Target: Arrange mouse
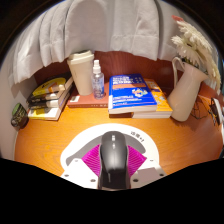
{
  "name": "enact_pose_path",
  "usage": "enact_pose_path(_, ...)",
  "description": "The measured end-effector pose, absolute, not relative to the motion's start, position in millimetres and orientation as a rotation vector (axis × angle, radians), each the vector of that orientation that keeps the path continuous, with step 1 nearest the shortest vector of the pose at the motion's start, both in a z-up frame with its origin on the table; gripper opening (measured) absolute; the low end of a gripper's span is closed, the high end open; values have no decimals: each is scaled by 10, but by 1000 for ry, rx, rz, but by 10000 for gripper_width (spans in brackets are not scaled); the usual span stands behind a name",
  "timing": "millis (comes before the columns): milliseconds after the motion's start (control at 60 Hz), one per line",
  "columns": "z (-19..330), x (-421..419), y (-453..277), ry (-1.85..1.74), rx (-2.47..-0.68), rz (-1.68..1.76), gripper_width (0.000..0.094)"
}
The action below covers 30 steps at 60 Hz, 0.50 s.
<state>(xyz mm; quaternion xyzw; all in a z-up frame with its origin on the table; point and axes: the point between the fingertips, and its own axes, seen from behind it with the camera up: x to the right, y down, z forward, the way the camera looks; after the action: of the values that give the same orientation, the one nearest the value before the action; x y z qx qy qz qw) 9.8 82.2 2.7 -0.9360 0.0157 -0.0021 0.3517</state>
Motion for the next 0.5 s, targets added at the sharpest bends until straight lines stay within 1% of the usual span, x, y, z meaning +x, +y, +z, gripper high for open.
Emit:
enact_pose_path(50, -119, 93, 772, 48, -2451, -15, 316)
enact_pose_path(117, -124, 98, 778, 31, -2430, -35, 323)
enact_pose_path(300, -131, 98, 787, 74, -2428, -21, 484)
enact_pose_path(333, -139, 108, 770, 89, -2439, -18, 529)
enact_pose_path(350, -141, 123, 752, 97, -2449, -22, 567)
enact_pose_path(417, -56, 176, 707, 102, -2459, -50, 759)
enact_pose_path(450, 39, 177, 690, 92, -2444, -52, 793)
enact_pose_path(500, 218, 169, 652, 79, -2418, -46, 796)
